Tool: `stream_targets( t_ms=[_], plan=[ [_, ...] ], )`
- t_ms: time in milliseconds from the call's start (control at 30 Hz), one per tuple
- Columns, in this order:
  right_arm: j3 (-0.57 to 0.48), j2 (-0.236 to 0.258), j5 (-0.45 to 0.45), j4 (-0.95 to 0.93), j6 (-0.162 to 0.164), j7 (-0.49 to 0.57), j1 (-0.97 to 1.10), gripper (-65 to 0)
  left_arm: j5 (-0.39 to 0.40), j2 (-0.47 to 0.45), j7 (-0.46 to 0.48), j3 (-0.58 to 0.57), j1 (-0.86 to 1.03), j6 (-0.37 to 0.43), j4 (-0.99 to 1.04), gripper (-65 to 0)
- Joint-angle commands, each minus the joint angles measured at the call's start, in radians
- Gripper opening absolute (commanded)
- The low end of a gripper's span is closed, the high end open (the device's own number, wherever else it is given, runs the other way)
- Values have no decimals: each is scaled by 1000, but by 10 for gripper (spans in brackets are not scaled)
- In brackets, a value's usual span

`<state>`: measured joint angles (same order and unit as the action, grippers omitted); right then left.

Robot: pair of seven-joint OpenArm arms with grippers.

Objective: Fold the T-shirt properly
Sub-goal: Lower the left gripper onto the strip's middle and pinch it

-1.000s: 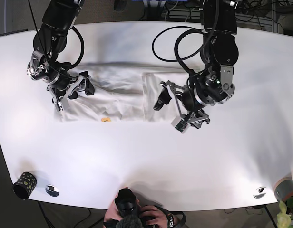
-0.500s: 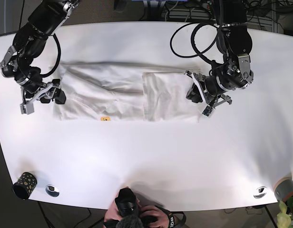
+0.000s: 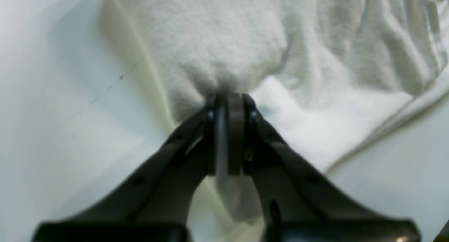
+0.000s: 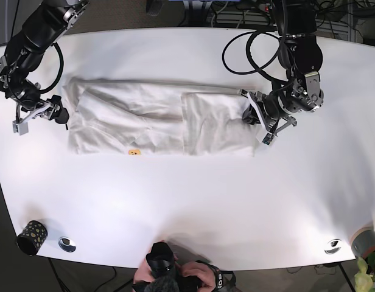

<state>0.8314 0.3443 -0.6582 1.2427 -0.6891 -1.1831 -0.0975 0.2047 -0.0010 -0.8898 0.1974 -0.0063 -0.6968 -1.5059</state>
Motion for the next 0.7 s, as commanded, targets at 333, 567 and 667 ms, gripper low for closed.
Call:
stream_targets(
  t_ms=[333, 567, 667],
  plan=[
    [-39, -27, -24, -36, -9, 76, -31, -216, 6, -14, 11, -2, -14, -1, -15, -621],
    [-106, -35, -27, -56, -9, 119, -35, -219, 8, -23, 11, -3, -14, -1, -12, -621],
    [-106, -40, -22, -68, -9, 119, -38, -219, 5, -23, 11, -3, -14, -1, -11, -621]
  ],
)
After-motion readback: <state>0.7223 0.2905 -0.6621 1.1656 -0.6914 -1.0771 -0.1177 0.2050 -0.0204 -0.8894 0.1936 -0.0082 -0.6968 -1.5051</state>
